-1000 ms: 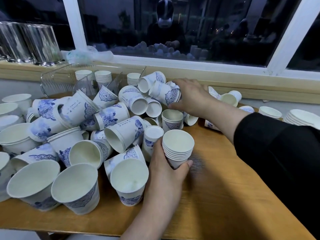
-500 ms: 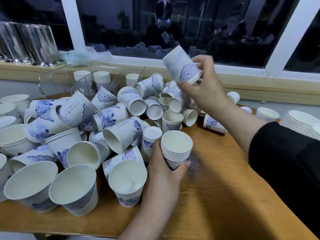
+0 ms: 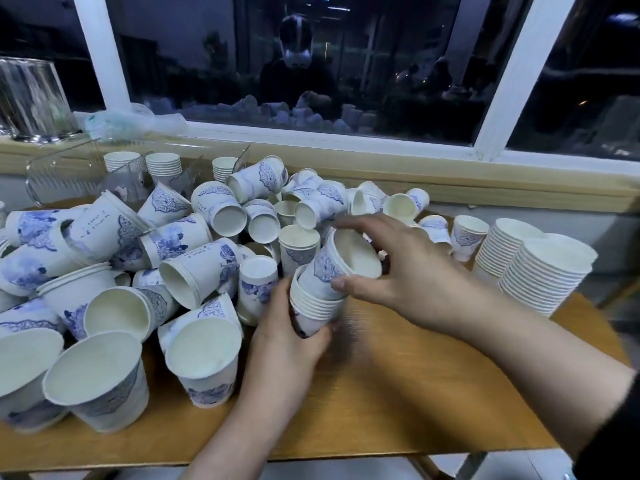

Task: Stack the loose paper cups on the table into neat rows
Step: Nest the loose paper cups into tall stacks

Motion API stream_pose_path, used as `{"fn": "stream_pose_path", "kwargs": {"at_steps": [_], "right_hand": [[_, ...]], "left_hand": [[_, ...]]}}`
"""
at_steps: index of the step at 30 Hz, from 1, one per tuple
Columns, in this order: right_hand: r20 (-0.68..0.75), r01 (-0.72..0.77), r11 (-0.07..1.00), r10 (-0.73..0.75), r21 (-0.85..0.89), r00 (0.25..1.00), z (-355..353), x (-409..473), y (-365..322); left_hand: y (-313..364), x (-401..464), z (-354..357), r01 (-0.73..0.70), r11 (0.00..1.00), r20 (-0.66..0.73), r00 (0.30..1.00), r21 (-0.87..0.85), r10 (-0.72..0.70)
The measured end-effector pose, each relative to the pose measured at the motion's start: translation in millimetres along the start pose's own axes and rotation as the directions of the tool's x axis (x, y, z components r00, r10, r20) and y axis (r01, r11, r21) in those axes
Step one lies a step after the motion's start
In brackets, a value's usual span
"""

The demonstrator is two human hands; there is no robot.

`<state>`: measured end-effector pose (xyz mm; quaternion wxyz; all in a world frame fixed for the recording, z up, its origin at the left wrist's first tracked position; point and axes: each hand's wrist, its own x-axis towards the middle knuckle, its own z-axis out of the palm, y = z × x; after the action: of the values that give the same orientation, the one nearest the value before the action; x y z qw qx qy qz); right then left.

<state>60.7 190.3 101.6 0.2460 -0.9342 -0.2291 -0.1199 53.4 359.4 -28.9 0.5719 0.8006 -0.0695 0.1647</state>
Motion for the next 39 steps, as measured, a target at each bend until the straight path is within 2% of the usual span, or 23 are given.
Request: {"fn": "stream_pose_path", "kwargs": {"at_steps": [4,7,8,10,12,13,15,17,21,24,27,30,32,34,37,39], "right_hand": [[0.073,0.046,0.998,-0.043,-0.040,0.996,12.9,-8.0,-2.7],[0.145,0.015,0.999,-0.011,-0.029,0.989,17.6,-15.1,-0.4],[0.134,-0.006,1.000,0.004,0.015,0.991,20.5,-18.6,2.0],[-0.039,-0.060,0.982,0.068,0.180,0.997,25.7,-24.2,11.6],[-0.244,-0.161,0.936,0.244,0.314,0.939,30.3,-24.1,27.7],[-0.290,-0.240,0.903,0.351,0.356,0.890,34.5,-22.2,40.3],[-0.285,-0.408,0.804,0.552,0.434,0.784,45.8,-17.7,72.5],[-0.236,-0.511,0.696,0.680,0.505,0.694,57.5,-10.2,103.5],[-0.189,-0.562,0.613,0.751,0.555,0.632,77.1,15.3,134.4],[-0.184,-0.511,0.533,0.792,0.675,0.582,82.3,38.0,138.8],[-0.191,-0.503,0.493,0.822,0.710,0.536,87.0,54.1,139.5],[-0.266,-0.477,0.545,0.803,0.690,0.533,87.5,54.1,131.0],[-0.407,-0.417,0.664,0.728,0.621,0.552,79.0,43.9,117.4],[-0.569,-0.256,0.793,0.584,0.553,0.579,59.1,30.9,95.3],[-0.653,0.013,0.878,0.345,0.478,0.675,22.5,11.5,54.8],[-0.611,0.061,0.917,0.213,0.395,0.763,7.7,4.0,35.4]], "left_hand": [[5.4,-1.4,4.8,-0.035,0.999,0.041,0.999,-0.003,0.035],[7.5,-1.3,8.6,-0.032,0.999,0.058,0.998,-0.029,0.034],[7.2,0.1,9.5,-0.033,0.999,0.059,0.998,-0.025,0.035],[7.7,4.9,10.1,-0.034,0.999,0.058,0.998,0.007,0.033],[8.4,10.5,9.2,-0.013,0.999,0.069,0.998,0.037,0.011],[8.9,12.5,8.5,0.004,0.999,0.080,0.997,0.045,-0.008],[8.1,16.5,7.7,0.032,0.998,0.092,0.995,0.046,-0.036],[6.4,19.7,7.8,0.046,0.998,0.088,0.995,0.044,-0.050],[3.5,24.2,11.1,0.064,0.997,0.072,0.995,0.050,-0.067],[1.5,26.4,14.0,0.054,0.997,0.062,0.996,0.056,-0.058],[-0.8,28.1,14.8,0.053,0.997,0.069,0.996,0.056,-0.057],[-2.8,29.1,13.8,0.053,0.997,0.074,0.996,0.052,-0.057],[-2.3,30.1,13.3,0.049,0.997,0.081,0.995,0.054,-0.053],[-1.7,30.6,13.6,0.038,0.998,0.084,0.996,0.045,-0.042],[2.1,28.9,15.7,0.015,0.999,0.090,0.996,0.047,-0.019],[4.2,26.9,18.9,-0.001,0.998,0.090,0.996,0.058,-0.004]]}}
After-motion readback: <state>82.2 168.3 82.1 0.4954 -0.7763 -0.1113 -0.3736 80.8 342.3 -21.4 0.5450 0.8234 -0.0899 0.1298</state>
